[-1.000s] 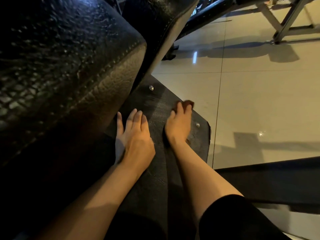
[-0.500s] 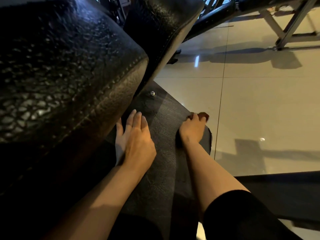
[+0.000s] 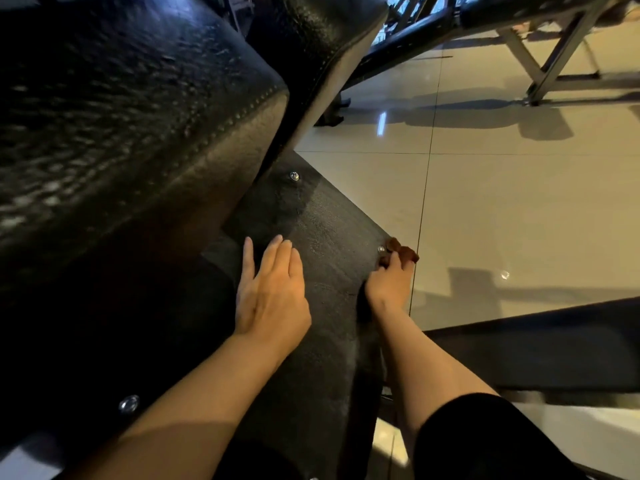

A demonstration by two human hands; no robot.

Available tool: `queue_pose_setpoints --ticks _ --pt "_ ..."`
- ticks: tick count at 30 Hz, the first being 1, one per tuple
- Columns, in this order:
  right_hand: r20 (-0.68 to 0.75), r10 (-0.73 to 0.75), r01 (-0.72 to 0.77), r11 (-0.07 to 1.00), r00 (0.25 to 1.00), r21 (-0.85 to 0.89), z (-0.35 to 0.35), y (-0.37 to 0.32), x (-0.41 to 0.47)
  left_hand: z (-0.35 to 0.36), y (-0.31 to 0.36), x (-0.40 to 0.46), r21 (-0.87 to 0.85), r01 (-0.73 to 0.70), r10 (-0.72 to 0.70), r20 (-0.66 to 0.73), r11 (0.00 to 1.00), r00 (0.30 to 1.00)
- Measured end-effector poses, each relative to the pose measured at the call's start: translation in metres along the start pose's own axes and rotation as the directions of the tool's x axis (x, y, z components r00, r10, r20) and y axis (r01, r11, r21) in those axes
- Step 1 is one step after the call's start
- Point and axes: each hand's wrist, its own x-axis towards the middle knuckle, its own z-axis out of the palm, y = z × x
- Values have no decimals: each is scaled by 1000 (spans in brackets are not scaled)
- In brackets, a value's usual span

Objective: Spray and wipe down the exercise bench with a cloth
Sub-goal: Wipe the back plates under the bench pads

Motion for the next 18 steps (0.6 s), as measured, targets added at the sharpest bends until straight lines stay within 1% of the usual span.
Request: queue_pose_setpoints --ticks 1,2,3,4,5,6,7,8,9,10,11,12,13,15,16,18 --pt "0 0 0 1000 1000 17 2 -9 -8 -1 -6 -3 28 8 -8 6 1000 1000" --pt "-1 -50 50 998 999 32 8 -25 -16 0 -16 -7 52 11 -10 -16 999 1000" --pt "3 -133 133 990 991 46 16 -46 -27 -2 -25 -11 85 10 -5 -57 996 998" --pt "16 -237 235 970 971 68 25 -69 -40 0 -36 -16 84 33 -24 -101 996 995" --pt "44 -355 349 932 934 99 35 -92 -54 3 -46 -21 58 18 -10 -136 998 991" --pt "82 -472 461 879 878 124 44 -113 -69 5 -54 -28 64 26 -14 -176 998 984" --pt "124 -571 556 820 811 139 51 -127 -83 6 -60 -34 61 47 -36 -169 997 985" --pt "157 -641 624 768 752 145 56 -135 -94 3 -64 -41 58 55 -45 -156 997 987" --pt "174 -671 655 741 721 146 57 -136 -100 1 -66 -46 34 46 -40 -160 998 986" --pt "170 -669 654 743 724 143 56 -130 -102 4 -66 -50 27 43 -40 -127 999 991" --pt "143 -644 629 765 752 137 52 -119 -101 3 -64 -54 69 48 -41 -102 996 994" --pt "111 -598 586 801 794 121 46 -104 -99 2 -62 -60 123 41 -34 -52 992 998" --pt "81 -526 519 849 846 97 39 -83 -97 -1 -58 -65 162 32 -24 -51 986 998" --pt "47 -316 313 948 948 57 19 -36 -90 -3 -51 -76 185 -29 21 44 982 999" --pt "37 -205 204 978 978 37 11 -13 -89 -4 -49 -83 201 -49 31 88 978 996" --pt "6 -31 31 1000 1000 -4 0 19 -91 -5 -46 -95 210 -54 25 138 976 990"
